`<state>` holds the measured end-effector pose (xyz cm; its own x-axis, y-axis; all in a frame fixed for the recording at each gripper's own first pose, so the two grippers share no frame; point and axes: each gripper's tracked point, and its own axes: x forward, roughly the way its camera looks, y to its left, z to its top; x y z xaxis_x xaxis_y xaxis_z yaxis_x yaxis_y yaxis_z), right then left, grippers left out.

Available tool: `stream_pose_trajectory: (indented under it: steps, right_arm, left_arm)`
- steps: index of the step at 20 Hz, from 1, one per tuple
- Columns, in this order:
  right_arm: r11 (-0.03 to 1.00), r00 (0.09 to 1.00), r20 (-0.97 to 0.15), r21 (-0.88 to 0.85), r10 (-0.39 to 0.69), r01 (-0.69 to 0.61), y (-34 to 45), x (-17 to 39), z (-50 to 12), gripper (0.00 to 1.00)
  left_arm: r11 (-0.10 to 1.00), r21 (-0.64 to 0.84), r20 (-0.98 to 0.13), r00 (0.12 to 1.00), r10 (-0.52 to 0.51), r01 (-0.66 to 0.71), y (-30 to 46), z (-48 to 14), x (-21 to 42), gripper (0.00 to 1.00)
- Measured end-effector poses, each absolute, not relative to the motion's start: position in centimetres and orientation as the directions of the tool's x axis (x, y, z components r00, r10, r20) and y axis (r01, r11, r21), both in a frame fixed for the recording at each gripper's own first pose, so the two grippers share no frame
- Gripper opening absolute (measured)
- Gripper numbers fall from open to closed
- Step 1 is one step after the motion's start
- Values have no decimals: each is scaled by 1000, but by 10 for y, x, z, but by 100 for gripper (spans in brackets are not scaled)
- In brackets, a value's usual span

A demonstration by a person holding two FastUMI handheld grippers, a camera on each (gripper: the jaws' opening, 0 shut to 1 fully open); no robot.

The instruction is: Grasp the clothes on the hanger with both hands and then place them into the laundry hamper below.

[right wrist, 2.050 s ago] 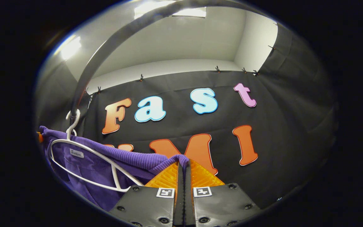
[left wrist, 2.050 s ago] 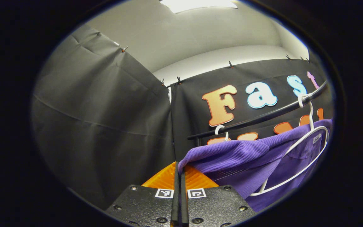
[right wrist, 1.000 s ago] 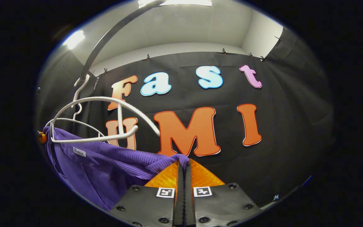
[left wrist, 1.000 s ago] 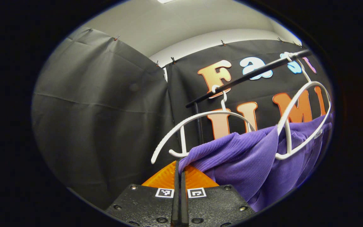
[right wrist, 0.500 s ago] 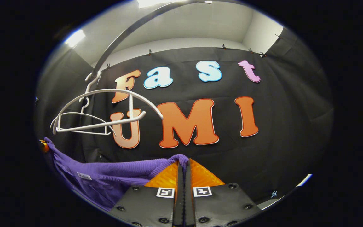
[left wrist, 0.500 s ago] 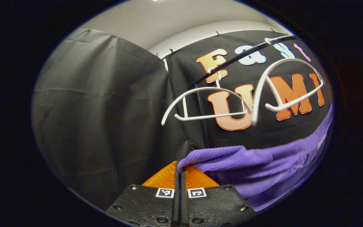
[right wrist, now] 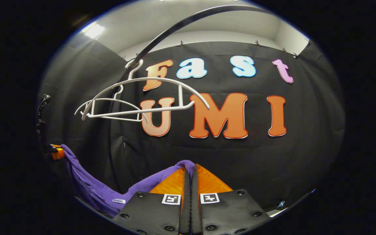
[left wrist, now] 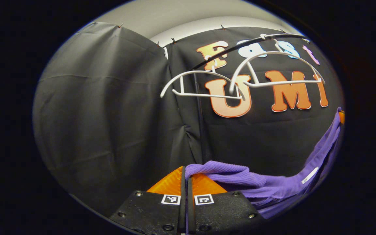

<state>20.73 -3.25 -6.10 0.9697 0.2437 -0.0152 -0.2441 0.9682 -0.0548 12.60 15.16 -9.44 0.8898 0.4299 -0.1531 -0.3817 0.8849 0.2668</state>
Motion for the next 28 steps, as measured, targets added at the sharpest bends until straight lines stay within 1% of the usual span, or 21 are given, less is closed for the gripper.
stream_pose_trajectory:
  steps: [5, 9, 11, 16, 18, 19, 20, 24, 26, 28]
  right_arm:
    - [934, 919, -184, -13, 349, -357, 3, 173, -119, 8]
    - [907, 862, -291, 53, 414, -418, 29, 155, -156, 8]
    - [896, 834, -342, 61, 433, -440, 38, 148, -175, 9]
    - [884, 758, -472, 115, 449, -452, 46, 128, -220, 8]
    - [884, 717, -536, 140, 446, -445, 47, 119, -242, 8]
    - [884, 695, -566, 150, 443, -442, 48, 115, -256, 8]
    - [887, 675, -596, 153, 435, -437, 46, 111, -267, 8]
    - [898, 609, -685, 162, 401, -409, 39, 100, -305, 8]
    - [906, 574, -727, 163, 378, -390, 35, 94, -320, 8]
    - [916, 543, -760, 171, 357, -364, 34, 92, -332, 8]
  left_arm:
    - [942, 170, -292, 899, 327, -288, 113, -146, 114, 2]
    - [990, 42, -408, 902, 140, -134, 64, -188, 105, 3]
    - [996, -29, -456, 887, 67, -90, 41, -209, 100, 3]
    - [986, -152, -586, 810, -40, -62, 9, -252, 88, 3]
    - [984, -165, -648, 760, -57, -68, 2, -274, 79, 4]
    - [985, -159, -677, 734, -57, -70, 0, -283, 75, 7]
    - [986, -154, -693, 718, -59, -68, -5, -287, 74, 5]
    - [986, -164, -743, 662, -99, -37, -18, -309, 65, 6]
    - [984, -176, -768, 631, -115, -35, -25, -323, 61, 7]
    - [984, -174, -795, 594, -121, -33, -30, -338, 55, 10]
